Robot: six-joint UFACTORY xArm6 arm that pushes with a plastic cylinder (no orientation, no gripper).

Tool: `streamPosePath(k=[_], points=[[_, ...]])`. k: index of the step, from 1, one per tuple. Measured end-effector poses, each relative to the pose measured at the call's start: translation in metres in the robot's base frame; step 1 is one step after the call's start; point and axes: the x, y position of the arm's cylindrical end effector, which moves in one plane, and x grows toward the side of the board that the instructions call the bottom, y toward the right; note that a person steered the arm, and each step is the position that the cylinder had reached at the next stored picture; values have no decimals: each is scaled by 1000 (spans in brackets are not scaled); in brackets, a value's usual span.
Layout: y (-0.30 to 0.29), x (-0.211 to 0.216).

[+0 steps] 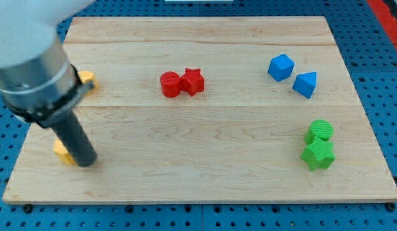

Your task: Place yellow hexagon parallel to the yellow heart

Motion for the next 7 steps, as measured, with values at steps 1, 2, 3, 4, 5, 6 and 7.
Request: streamPosePath(k=[1, 2, 3, 4, 5, 6, 7], points=[[-15, -15], [-43, 16], [-87, 22], [-69, -2], [-51, -20], [-36, -41], [-28, -26]])
